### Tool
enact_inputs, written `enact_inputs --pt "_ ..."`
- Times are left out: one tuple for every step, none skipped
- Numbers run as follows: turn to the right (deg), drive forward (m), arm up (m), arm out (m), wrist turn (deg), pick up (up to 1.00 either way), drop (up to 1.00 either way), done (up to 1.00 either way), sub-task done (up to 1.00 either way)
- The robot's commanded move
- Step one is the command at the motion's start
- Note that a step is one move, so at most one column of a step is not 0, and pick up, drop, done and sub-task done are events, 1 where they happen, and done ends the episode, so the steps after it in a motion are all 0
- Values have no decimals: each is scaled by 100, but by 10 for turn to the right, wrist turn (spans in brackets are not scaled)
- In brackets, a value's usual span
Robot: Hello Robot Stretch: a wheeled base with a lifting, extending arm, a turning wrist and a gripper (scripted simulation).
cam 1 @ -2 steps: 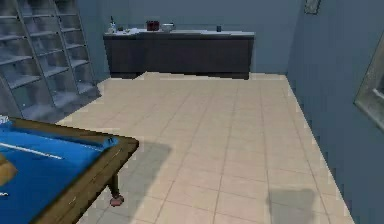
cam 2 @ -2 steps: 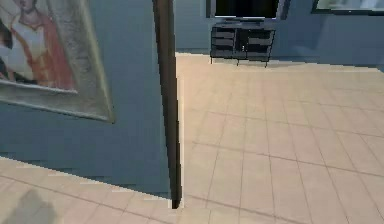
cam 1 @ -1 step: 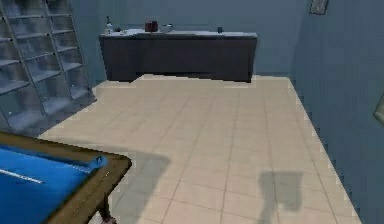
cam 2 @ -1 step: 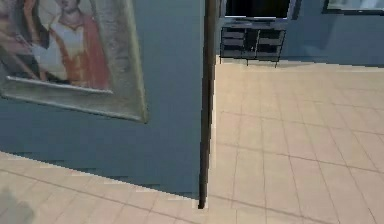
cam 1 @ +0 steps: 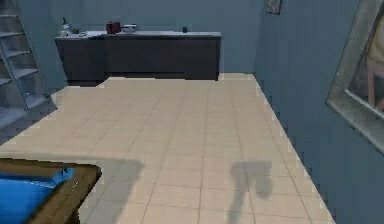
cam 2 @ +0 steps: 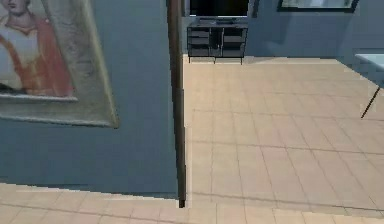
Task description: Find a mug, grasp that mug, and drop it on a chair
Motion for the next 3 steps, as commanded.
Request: enact_inputs --pt "0 100 0 0 0 0 0 0 0" --pt "0 15 0 0 0 0 0 0 0" --pt "-330 0 0 0 0 0 0 0 0"
